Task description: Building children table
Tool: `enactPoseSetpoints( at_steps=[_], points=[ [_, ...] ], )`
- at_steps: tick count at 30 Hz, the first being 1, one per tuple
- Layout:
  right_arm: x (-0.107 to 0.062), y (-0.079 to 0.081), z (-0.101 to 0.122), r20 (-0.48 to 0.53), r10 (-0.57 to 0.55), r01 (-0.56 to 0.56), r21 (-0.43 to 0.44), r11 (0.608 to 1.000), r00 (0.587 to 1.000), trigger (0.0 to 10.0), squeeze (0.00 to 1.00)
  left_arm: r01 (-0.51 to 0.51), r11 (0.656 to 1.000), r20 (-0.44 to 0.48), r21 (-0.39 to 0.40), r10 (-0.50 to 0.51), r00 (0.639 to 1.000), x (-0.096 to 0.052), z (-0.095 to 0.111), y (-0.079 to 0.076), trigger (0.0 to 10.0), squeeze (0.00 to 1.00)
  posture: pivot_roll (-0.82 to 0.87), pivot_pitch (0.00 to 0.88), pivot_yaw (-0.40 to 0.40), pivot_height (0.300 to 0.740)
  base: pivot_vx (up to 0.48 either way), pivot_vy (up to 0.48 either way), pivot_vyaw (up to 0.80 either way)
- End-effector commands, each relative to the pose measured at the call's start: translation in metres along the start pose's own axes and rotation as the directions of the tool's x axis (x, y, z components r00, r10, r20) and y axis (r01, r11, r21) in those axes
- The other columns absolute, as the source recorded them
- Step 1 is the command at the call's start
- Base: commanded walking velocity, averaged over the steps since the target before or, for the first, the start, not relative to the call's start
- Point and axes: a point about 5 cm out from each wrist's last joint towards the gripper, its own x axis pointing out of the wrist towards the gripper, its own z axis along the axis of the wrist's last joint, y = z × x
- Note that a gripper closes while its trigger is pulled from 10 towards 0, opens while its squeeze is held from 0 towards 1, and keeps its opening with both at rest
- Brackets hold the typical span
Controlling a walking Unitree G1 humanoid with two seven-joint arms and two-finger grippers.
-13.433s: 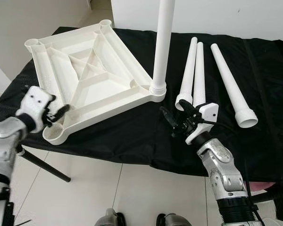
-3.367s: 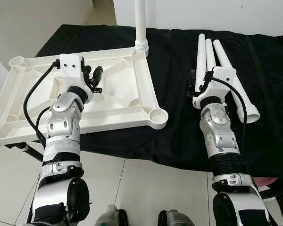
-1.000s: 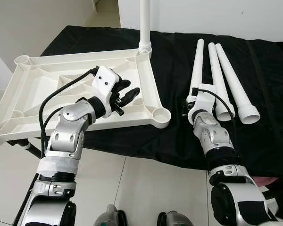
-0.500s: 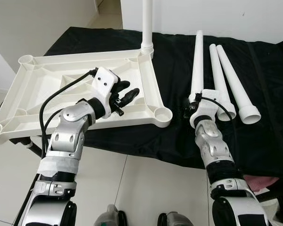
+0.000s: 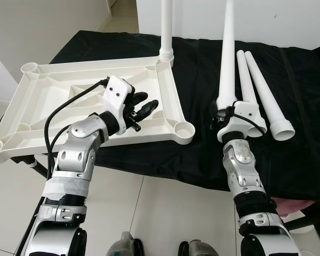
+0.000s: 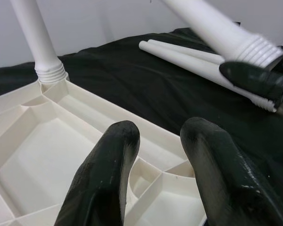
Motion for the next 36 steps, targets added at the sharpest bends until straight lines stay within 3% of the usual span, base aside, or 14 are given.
enactPoseSetpoints(
  at_steps=[1,5,8,10,16,17,25,30,31,32,36],
  points=[
    [-0.001,0.007,0.016,0.12,0.04,-0.039,-0.008,0.999,0.992,10.0,0.0,-0.025,0.998,-0.008,-0.054,0.025,1.0,-0.003,0.0,0.006,10.0,0.0,-0.07,0.063,0.07,0.74,0.0,0.0,0.0],
    [-0.001,0.008,0.02,0.148,0.05,-0.048,-0.016,0.999,0.988,10.0,0.0,-0.012,0.997,-0.006,-0.075,0.011,1.0,-0.003,0.001,0.005,10.0,0.0,-0.07,0.063,0.07,0.74,0.0,0.0,0.0],
    [-0.003,0.013,0.029,0.212,0.091,-0.079,-0.066,0.995,0.973,10.0,0.0,0.049,0.989,0.012,-0.14,-0.048,0.999,-0.003,0.006,0.004,10.0,0.0,-0.07,0.062,0.082,0.74,0.0,0.0,0.0],
    [-0.005,0.017,0.033,0.25,0.125,-0.101,-0.109,0.989,0.96,10.0,0.0,0.127,0.966,0.044,-0.225,-0.12,0.992,-0.001,0.013,0.002,10.0,0.0,-0.07,0.062,0.083,0.74,0.0,0.0,0.0],
    [-0.007,0.021,0.035,0.278,0.169,-0.131,-0.148,0.98,0.946,10.0,0.0,0.203,0.94,0.062,-0.274,-0.193,0.979,0.0,0.02,0.004,10.0,0.02,-0.07,0.065,0.084,0.74,0.0,0.0,0.0],
    [-0.008,0.022,0.035,0.285,0.177,-0.135,-0.162,0.978,0.942,10.0,0.0,0.211,0.937,0.065,-0.278,-0.2,0.978,0.0,0.021,0.005,10.0,1.0,-0.07,0.065,0.084,0.74,0.0,0.0,0.0],
    [-0.013,0.032,0.035,0.298,0.245,-0.193,-0.191,0.962,0.923,10.0,0.0,0.239,0.925,0.091,-0.296,-0.221,0.971,0.004,0.033,0.009,10.0,1.0,-0.07,0.069,0.083,0.74,0.0,0.0,0.0],
    [-0.015,0.037,0.036,0.304,0.285,-0.224,-0.218,0.95,0.909,10.0,0.0,0.286,0.892,0.131,-0.351,-0.255,0.958,0.007,0.044,0.008,10.0,1.0,-0.07,0.075,0.081,0.74,0.0,0.0,0.0],
    [-0.015,0.037,0.036,0.306,0.294,-0.231,-0.227,0.946,0.905,10.0,0.0,0.298,0.882,0.138,-0.366,-0.265,0.954,0.008,0.046,0.007,10.0,0.62,-0.07,0.077,0.079,0.74,0.0,0.0,0.0],
    [-0.016,0.04,0.036,0.307,0.309,-0.244,-0.234,0.941,0.9,10.0,0.0,0.318,0.871,0.141,-0.375,-0.286,0.948,0.008,0.048,0.006,10.0,0.0,-0.07,0.079,0.078,0.74,0.0,0.0,0.0],
    [-0.017,0.042,0.036,0.308,0.323,-0.255,-0.24,0.936,0.895,10.0,0.0,0.338,0.86,0.14,-0.383,-0.308,0.941,0.009,0.05,0.005,10.0,0.0,-0.07,0.079,0.078,0.74,0.0,0.0,0.0]
  ],
)
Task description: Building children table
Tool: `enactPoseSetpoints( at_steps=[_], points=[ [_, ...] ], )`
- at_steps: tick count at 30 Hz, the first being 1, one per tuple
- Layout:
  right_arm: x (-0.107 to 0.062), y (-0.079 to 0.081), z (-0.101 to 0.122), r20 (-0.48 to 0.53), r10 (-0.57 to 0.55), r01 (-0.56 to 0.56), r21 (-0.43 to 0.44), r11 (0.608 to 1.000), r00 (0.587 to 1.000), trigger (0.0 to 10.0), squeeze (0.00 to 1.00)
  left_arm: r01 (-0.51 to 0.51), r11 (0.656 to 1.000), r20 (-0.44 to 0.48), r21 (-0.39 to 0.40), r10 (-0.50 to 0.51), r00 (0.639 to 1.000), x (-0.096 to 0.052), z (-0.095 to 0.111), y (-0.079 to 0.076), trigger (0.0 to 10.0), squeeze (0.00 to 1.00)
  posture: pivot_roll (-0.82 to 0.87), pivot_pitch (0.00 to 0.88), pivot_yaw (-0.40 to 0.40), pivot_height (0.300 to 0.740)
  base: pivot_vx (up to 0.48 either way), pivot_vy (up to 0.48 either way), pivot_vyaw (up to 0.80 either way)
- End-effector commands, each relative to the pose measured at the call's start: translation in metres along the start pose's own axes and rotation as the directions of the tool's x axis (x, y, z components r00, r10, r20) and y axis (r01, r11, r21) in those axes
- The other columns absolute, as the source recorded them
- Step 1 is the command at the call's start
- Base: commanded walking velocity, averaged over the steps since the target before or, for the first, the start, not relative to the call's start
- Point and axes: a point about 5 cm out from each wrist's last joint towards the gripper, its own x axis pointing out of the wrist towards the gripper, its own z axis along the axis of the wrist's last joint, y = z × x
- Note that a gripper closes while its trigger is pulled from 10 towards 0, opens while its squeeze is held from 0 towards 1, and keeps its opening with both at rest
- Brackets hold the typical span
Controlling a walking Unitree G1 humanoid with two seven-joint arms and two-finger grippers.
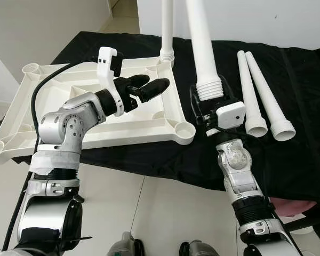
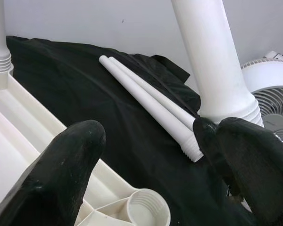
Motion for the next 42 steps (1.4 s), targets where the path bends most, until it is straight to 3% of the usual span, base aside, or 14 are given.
enactPoseSetpoints(
  at_steps=[1,4,5,8,21,34,37,42],
  points=[
    [-0.001,0.005,0.004,0.032,0.035,-0.034,-0.012,0.999,0.999,10.0,0.0,0.179,0.984,-0.015,-0.022,-0.18,0.984,0.001,0.004,-0.01,10.0,0.0,-0.07,0.081,0.077,0.74,0.0,0.0,0.0],
    [-0.002,0.01,0.005,0.038,0.058,-0.058,-0.01,0.998,0.998,10.0,0.0,0.216,0.975,-0.021,-0.049,-0.218,0.976,0.005,0.007,-0.014,10.0,0.0,-0.07,0.082,0.076,0.74,0.0,0.0,0.0],
    [-0.003,0.014,0.004,0.038,0.08,-0.08,-0.005,0.997,0.996,10.0,0.0,0.217,0.97,-0.016,-0.113,-0.22,0.975,0.009,0.01,-0.014,10.0,0.0,-0.07,0.082,0.077,0.74,0.0,0.0,0.0],
    [-0.004,0.017,0.003,0.031,0.105,-0.105,0.002,0.994,0.994,10.0,0.0,0.215,0.965,-0.008,-0.151,-0.219,0.976,0.012,0.015,-0.014,10.0,0.0,-0.07,0.084,0.077,0.74,0.0,0.0,0.0],
    [-0.012,0.028,0.001,0.016,0.166,-0.166,0.009,0.986,0.986,10.0,0.0,0.201,0.961,0.008,-0.189,-0.203,0.979,0.02,0.027,-0.01,10.0,0.0,-0.07,0.095,0.078,0.74,0.0,0.0,0.0],
    [-0.02,0.037,0.001,0.005,0.215,-0.215,0.002,0.977,0.977,10.0,0.0,0.017,0.979,-0.048,-0.204,-0.028,0.998,0.034,0.026,0.012,10.0,0.0,-0.08,0.1,0.087,0.74,0.0,0.0,0.0],
    [-0.026,0.04,-0.002,-0.008,0.234,-0.234,-0.002,0.972,0.972,10.0,0.0,-0.088,0.97,-0.025,-0.225,0.084,0.996,0.035,0.039,0.027,10.0,0.0,-0.08,0.1,0.087,0.74,0.0,0.0,0.0],
    [-0.028,0.041,-0.002,-0.015,0.241,-0.241,-0.003,0.971,0.97,10.0,0.0,-0.15,0.962,-0.017,-0.229,0.15,0.988,0.035,0.049,0.035,10.0,0.0,-0.08,0.106,0.086,0.74,0.0,0.0,0.0]
  ],
)
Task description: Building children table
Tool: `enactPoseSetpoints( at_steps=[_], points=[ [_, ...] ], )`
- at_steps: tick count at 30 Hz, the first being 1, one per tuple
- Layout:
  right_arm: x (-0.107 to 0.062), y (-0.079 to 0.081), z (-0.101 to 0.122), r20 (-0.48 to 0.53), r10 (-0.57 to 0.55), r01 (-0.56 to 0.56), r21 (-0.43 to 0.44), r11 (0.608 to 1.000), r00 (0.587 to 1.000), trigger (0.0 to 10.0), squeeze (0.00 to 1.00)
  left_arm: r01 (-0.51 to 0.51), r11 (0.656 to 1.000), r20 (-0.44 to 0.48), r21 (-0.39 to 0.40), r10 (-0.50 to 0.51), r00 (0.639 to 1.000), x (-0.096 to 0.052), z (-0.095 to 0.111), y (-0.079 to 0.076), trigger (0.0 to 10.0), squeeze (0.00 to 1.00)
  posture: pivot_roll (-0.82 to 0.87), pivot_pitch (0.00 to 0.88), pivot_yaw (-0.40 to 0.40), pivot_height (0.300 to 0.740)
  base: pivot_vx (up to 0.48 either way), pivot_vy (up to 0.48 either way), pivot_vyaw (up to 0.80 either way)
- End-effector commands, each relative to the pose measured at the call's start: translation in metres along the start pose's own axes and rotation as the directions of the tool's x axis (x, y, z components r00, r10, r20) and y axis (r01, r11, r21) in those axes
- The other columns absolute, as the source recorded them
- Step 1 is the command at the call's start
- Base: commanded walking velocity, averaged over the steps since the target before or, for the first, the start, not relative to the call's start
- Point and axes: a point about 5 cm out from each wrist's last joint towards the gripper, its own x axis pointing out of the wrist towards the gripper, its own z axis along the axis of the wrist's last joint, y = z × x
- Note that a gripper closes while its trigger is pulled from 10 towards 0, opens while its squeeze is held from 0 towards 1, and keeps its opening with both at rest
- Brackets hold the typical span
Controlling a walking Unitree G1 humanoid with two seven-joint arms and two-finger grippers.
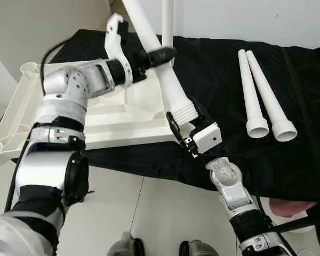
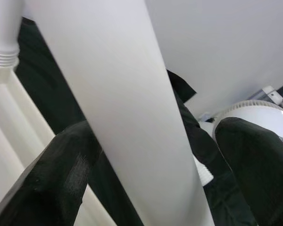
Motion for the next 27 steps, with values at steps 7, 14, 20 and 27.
enactPoseSetpoints(
  at_steps=[7,14,20,27],
  points=[
    [0.0,0.003,0.004,0.026,0.017,-0.016,-0.019,1.0,1.0,10.0,0.0,-0.093,0.994,0.052,-0.058,0.096,0.994,-0.003,0.017,0.011,10.0,0.0,-0.08,0.106,0.086,0.74,0.0,0.0,0.0],
    [0.003,0.003,0.006,0.041,0.029,-0.027,-0.053,0.998,0.999,10.0,0.0,-0.082,0.99,0.027,-0.114,0.086,0.996,0.0,0.011,0.013,0.0,0.0,-0.07,0.112,0.087,0.74,0.0,0.0,0.0],
    [0.005,0.002,0.007,0.051,0.027,-0.023,-0.083,0.996,0.998,10.0,0.0,-0.05,0.987,0.004,-0.155,0.051,0.999,0.003,0.008,0.009,0.0,0.0,-0.07,0.114,0.083,0.74,0.0,0.0,0.0],
    [0.006,0.002,0.006,0.046,0.026,-0.023,-0.067,0.997,0.999,10.0,0.0,-0.054,0.984,0.033,-0.17,0.061,0.998,0.002,0.013,0.01,0.0,0.0,-0.06,0.115,0.076,0.74,0.0,0.0,0.0]
  ],
)
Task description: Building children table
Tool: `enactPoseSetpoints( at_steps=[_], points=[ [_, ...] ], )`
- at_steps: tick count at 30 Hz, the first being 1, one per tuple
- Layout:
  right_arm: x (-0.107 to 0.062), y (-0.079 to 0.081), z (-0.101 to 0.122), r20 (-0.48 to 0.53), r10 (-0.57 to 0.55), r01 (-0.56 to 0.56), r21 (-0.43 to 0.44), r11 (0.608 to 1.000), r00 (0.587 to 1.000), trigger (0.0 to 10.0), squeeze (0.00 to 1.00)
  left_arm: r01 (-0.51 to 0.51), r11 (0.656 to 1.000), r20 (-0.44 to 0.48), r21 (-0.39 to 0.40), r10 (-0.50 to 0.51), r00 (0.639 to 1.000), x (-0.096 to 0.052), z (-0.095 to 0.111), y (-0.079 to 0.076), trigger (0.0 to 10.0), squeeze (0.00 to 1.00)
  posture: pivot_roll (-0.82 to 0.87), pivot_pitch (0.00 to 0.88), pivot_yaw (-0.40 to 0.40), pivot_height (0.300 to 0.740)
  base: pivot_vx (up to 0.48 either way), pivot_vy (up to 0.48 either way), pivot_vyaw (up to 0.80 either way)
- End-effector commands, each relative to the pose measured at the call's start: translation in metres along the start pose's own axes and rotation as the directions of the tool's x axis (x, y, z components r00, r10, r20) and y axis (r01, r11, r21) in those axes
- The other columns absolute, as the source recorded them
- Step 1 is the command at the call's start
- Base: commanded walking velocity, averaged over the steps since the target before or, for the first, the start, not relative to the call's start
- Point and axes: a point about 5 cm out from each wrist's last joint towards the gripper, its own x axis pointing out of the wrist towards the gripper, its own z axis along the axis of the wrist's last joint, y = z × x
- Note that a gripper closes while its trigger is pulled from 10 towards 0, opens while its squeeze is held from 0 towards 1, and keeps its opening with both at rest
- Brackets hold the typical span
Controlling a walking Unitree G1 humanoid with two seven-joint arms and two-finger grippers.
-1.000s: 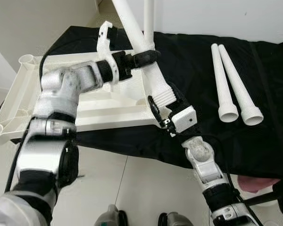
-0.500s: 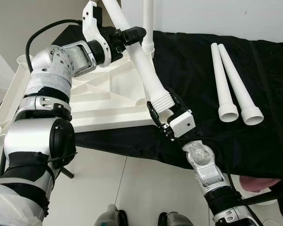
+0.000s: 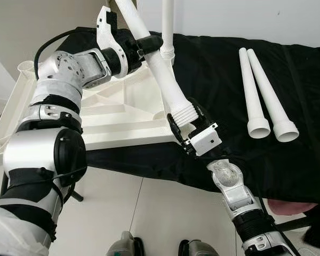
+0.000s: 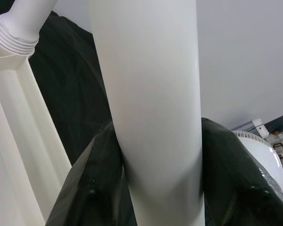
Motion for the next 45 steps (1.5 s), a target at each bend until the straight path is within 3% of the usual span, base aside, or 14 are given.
enactPoseSetpoints(
  at_steps=[1,2,3,8,9,10,11,15,16,17,19,24,32,45],
  points=[
    [0.006,0.002,0.006,0.046,0.01,-0.011,0.01,1.0,0.999,10.0,0.0,-0.006,1.0,-0.007,0.018,0.006,1.0,-0.001,0.003,0.0,0.0,0.0,-0.06,0.115,0.076,0.74,0.0,0.0,0.0],
    [0.006,0.002,0.006,0.045,0.01,-0.011,0.013,1.0,0.999,10.0,0.83,-0.009,1.0,-0.004,0.021,0.009,1.0,-0.001,0.004,0.0,0.0,0.0,-0.06,0.115,0.076,0.74,0.0,0.0,0.0],
    [0.006,0.002,0.006,0.045,0.01,-0.012,0.027,1.0,0.999,10.0,1.0,-0.015,1.0,0.009,0.014,0.014,1.0,-0.001,0.006,0.0,0.0,0.0,-0.06,0.115,0.076,0.74,0.0,0.0,0.0],
    [0.006,0.002,0.007,0.045,0.004,-0.006,0.037,0.999,0.999,10.0,1.0,-0.015,1.0,0.028,0.017,0.015,0.999,-0.002,0.01,0.0,0.0,0.0,-0.06,0.115,0.076,0.74,0.0,0.0,0.0],
    [0.007,0.001,0.007,0.045,-0.001,-0.001,0.046,0.999,0.999,10.0,1.0,-0.015,0.999,0.044,0.038,0.013,0.999,-0.002,0.013,-0.002,4.2,0.0,-0.06,0.115,0.076,0.74,0.0,0.0,0.0],
    [0.007,0.001,0.007,0.045,-0.001,-0.001,0.046,0.999,0.999,10.0,1.0,-0.015,0.999,0.044,0.038,0.013,0.999,-0.002,0.013,-0.002,4.2,0.0,-0.06,0.115,0.076,0.74,0.0,0.0,0.0],
    [0.008,0.001,0.008,0.043,-0.008,0.005,0.06,0.998,0.999,10.0,1.0,-0.017,0.998,0.057,0.053,0.014,0.998,-0.002,0.015,-0.003,10.0,0.0,-0.07,0.11,0.076,0.74,0.0,0.0,0.0],
    [0.011,0.002,0.009,0.019,-0.015,0.013,0.121,0.993,1.0,10.0,1.0,-0.01,0.994,0.132,0.113,-0.005,0.991,-0.003,0.027,-0.011,10.0,0.0,-0.07,0.103,0.075,0.74,0.0,0.0,0.0],
    [0.015,0.001,0.009,-0.006,-0.026,0.026,0.179,0.984,1.0,10.0,0.41,-0.014,0.987,0.158,0.158,-0.011,0.987,-0.003,0.031,-0.014,10.0,0.0,-0.07,0.103,0.075,0.74,0.0,0.0,0.0],
    [0.018,0.0,0.009,-0.025,-0.038,0.043,0.227,0.973,0.999,10.0,0.0,-0.023,0.979,0.185,0.205,-0.016,0.983,-0.004,0.034,-0.017,10.0,0.0,-0.07,0.103,0.075,0.74,0.0,0.0,0.0],
    [0.023,-0.001,0.01,-0.046,-0.041,0.052,0.273,0.96,0.998,10.0,0.0,-0.037,0.961,0.213,0.275,-0.023,0.977,-0.005,0.037,-0.021,10.0,0.0,-0.07,0.103,0.075,0.74,0.0,0.0,0.0],
    [0.03,-0.005,0.011,-0.085,-0.045,0.072,0.348,0.935,0.995,10.0,0.0,-0.053,0.951,0.262,0.305,-0.031,0.965,-0.007,0.042,-0.025,10.0,0.0,-0.07,0.094,0.069,0.74,0.0,0.0,0.0],
    [0.044,-0.016,0.012,-0.161,-0.054,0.105,0.33,0.938,0.986,10.0,0.0,-0.124,0.894,0.349,0.431,-0.038,0.936,-0.014,0.042,-0.034,10.0,0.0,-0.07,0.081,0.059,0.74,0.0,0.0,0.0],
    [0.067,-0.022,0.025,-0.188,0.064,-0.007,0.291,0.957,0.98,10.0,0.0,-0.17,0.776,0.392,0.607,-0.106,0.914,-0.008,-0.002,-0.057,10.0,0.0,-0.06,0.057,0.045,0.74,0.0,0.0,0.0]
  ],
)
